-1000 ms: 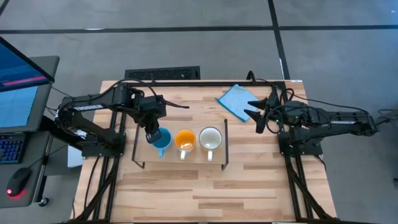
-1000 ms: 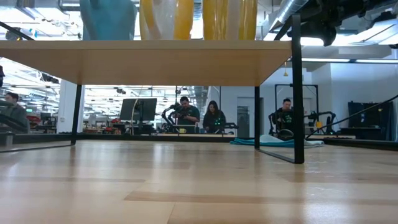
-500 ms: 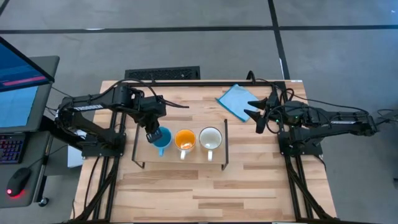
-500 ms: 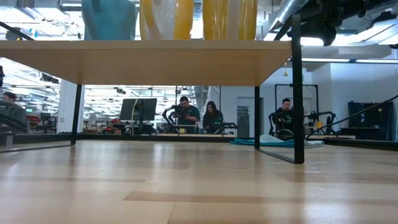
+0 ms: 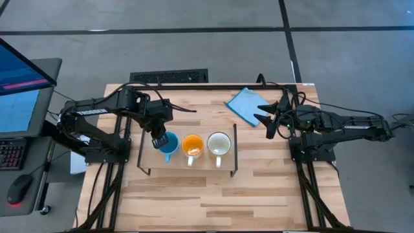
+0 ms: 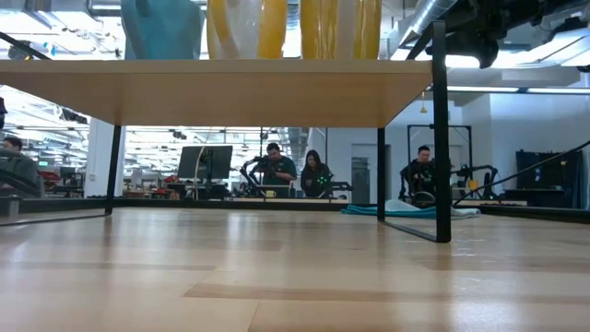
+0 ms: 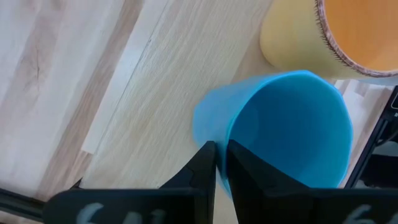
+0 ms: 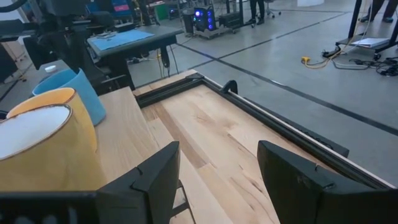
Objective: Stack small to large cups/mugs on shelf
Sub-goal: Put the blue mug on the shelf
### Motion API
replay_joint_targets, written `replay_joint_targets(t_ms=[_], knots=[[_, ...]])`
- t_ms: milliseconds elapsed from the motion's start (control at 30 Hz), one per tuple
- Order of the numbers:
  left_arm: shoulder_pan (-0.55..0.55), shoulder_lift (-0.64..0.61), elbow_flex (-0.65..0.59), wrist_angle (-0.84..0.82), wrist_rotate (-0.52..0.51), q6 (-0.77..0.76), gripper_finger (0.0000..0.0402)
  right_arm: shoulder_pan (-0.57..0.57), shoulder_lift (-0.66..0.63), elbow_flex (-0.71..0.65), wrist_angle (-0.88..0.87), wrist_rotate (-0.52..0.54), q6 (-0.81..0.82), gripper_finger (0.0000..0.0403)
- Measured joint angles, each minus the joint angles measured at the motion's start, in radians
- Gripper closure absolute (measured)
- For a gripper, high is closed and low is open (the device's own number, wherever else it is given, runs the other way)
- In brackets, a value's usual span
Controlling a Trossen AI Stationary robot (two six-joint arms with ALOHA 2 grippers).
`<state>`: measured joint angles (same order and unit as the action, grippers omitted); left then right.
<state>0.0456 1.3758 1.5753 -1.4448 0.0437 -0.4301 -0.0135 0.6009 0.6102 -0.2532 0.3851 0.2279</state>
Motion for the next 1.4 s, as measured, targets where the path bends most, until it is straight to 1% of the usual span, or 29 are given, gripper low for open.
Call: replay_joint_targets(t_ms=[133, 333, 1133, 1233, 1400], knots=[[-0.001, 0.000, 0.000, 0.000, 0.003, 0.006, 0.0376, 0.000, 0.000, 0.000, 0.000, -0.014, 0.000, 0.0163], [-0.001, 0.001, 0.000, -0.005, 0.053, 0.011, 0.0376, 0.000, 0.000, 0.000, 0.001, -0.022, 0.001, 0.0163], [-0.001, 0.001, -0.001, -0.005, 0.054, 0.019, 0.0376, 0.000, 0.000, 0.000, 0.002, -0.022, 0.002, 0.0163], [-0.001, 0.001, -0.001, -0.004, 0.055, 0.018, 0.0369, 0.000, 0.000, 0.000, 0.002, -0.022, 0.002, 0.0163], [-0.001, 0.001, -0.001, -0.005, 0.056, 0.018, 0.0338, 0.000, 0.000, 0.000, 0.002, -0.022, 0.001, 0.0163]])
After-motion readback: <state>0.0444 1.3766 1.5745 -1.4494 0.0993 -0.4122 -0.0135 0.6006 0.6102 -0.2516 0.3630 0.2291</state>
